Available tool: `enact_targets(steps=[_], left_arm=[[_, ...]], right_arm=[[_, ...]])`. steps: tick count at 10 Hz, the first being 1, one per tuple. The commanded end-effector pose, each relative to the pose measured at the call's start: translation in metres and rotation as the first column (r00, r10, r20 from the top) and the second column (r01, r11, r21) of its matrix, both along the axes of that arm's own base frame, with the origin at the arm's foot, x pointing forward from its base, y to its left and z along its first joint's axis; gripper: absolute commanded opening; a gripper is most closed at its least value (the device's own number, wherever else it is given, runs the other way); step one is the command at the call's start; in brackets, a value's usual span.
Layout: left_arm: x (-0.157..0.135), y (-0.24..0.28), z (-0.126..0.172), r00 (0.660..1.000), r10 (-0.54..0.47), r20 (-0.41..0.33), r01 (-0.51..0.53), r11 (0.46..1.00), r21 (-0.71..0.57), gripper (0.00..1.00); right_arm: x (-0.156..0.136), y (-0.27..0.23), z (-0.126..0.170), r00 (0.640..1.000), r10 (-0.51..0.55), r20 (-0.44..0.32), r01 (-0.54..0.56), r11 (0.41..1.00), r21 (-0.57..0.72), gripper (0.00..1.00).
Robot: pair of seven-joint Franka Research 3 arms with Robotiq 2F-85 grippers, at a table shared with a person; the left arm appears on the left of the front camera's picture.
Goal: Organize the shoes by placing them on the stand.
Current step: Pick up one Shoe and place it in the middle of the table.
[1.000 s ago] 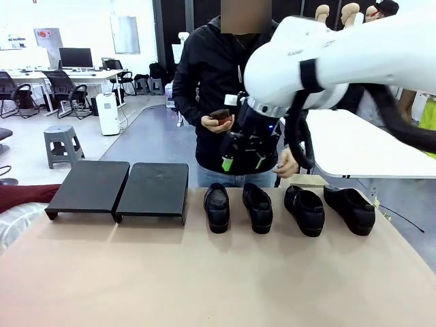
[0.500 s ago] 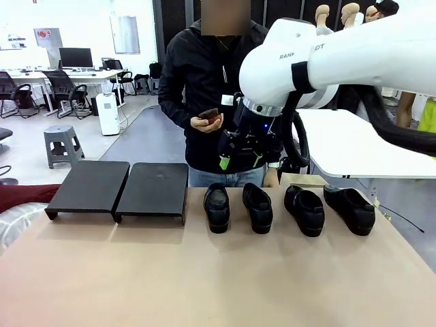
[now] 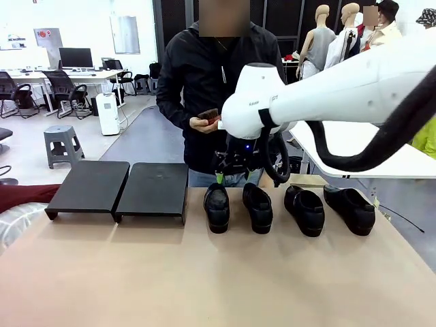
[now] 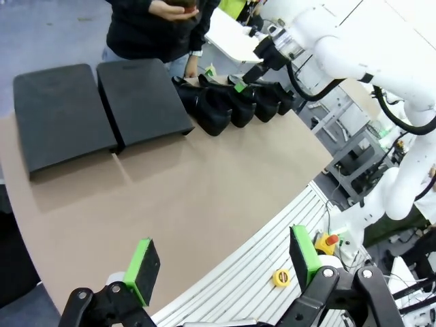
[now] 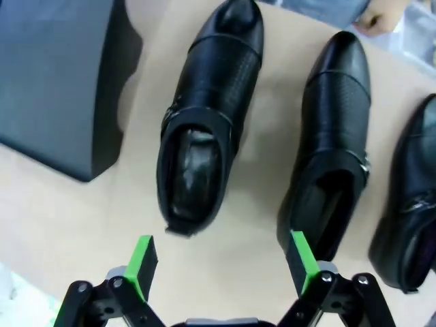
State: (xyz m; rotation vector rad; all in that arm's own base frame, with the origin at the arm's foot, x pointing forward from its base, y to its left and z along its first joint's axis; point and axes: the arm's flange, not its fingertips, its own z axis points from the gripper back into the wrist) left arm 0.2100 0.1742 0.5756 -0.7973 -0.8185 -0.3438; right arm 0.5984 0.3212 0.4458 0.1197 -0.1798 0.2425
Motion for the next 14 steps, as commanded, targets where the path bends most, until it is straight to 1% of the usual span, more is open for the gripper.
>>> enact_targets(steps=[1,2,3,4,6,7,8,9,10,12,14], left_arm=[[0.0,0.0,0.001,1.0,-0.015,0.02,0.015,1.0,-0.004,1.0],[0.0,0.0,0.001,1.0,-0.015,0.02,0.015,1.0,-0.004,1.0],[0.0,0.0,0.001,1.0,-0.015,0.02,0.015,1.0,-0.004,1.0],[0.0,0.0,0.001,1.0,-0.015,0.02,0.015,1.0,-0.004,1.0],[0.0,0.0,0.001,1.0,-0.015,0.02,0.015,1.0,-0.004,1.0],[0.0,0.0,0.001,1.0,-0.015,0.02,0.015,1.0,-0.004,1.0],[0.0,0.0,0.001,1.0,-0.015,0.02,0.015,1.0,-0.004,1.0],[0.0,0.0,0.001,1.0,-0.015,0.02,0.015,1.0,-0.004,1.0],[0.0,0.0,0.001,1.0,-0.015,0.02,0.015,1.0,-0.004,1.0],[0.0,0.0,0.001,1.0,-0.015,0.02,0.015,1.0,-0.004,1.0],[0.0,0.0,0.001,1.0,-0.015,0.02,0.015,1.0,-0.004,1.0]], right_arm=[[0.029,0.016,-0.007,0.995,-0.105,-0.002,0.105,0.994,-0.009,1.0],[0.04,0.016,-0.019,0.982,-0.191,0.0,0.191,0.982,-0.014,1.0],[0.049,0.017,-0.032,0.968,-0.249,-0.028,0.249,0.968,-0.014,1.0],[0.055,0.017,-0.045,0.957,-0.282,-0.07,0.28,0.959,-0.034,1.0],[0.067,0.016,-0.072,0.942,-0.301,-0.146,0.297,0.954,-0.048,1.0],[0.069,0.014,-0.082,0.928,-0.334,-0.166,0.327,0.943,-0.065,1.0],[0.071,0.013,-0.086,0.921,-0.344,-0.184,0.342,0.939,-0.045,1.0],[0.069,0.012,-0.087,0.922,-0.334,-0.197,0.332,0.942,-0.04,0.4],[0.069,0.011,-0.086,0.922,-0.334,-0.198,0.334,0.942,-0.034,0.0],[0.069,0.016,-0.088,0.928,-0.315,-0.2,0.315,0.948,-0.029,0.0],[0.072,0.019,-0.091,0.928,-0.3,-0.221,0.302,0.953,-0.026,0.0]])
